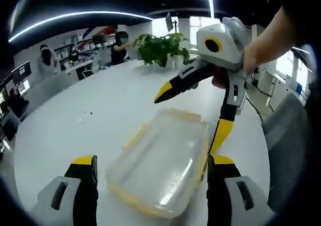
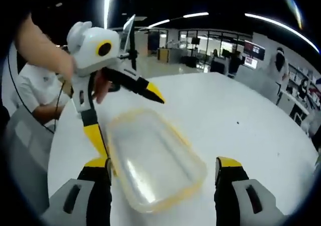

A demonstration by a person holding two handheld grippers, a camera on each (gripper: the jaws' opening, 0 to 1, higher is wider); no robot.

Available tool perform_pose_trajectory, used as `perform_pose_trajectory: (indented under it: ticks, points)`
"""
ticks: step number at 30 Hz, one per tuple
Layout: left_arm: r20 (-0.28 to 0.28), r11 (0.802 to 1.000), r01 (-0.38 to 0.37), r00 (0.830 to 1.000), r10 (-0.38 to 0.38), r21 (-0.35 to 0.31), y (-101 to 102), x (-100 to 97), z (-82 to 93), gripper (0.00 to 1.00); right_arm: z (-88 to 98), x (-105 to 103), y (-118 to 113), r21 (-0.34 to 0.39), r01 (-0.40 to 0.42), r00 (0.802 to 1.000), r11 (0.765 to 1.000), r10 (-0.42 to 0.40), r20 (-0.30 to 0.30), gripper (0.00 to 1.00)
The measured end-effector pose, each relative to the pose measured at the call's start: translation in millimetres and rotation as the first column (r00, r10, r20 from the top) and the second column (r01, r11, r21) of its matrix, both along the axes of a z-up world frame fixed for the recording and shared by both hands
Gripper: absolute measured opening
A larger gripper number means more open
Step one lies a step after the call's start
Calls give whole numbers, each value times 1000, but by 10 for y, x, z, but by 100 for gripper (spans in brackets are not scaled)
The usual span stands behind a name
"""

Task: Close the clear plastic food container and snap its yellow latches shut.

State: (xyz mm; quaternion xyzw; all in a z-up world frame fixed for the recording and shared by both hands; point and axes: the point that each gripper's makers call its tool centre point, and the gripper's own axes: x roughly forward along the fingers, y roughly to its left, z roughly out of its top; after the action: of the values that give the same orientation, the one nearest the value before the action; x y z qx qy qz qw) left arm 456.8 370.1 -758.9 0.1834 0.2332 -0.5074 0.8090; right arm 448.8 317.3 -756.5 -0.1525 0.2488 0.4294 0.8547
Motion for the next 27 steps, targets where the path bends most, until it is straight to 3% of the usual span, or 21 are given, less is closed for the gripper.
perform_pose_trajectory:
  ticks: [10,27]
  points:
    - [-5,998,-52,999,52,-35,29,-15,-3,89,34,48,-85,40,81,997,996,-81,0,84]
    - [-20,986,-142,990,141,-91,151,-104,9,89,94,-67,-184,84,139,990,987,-140,0,83]
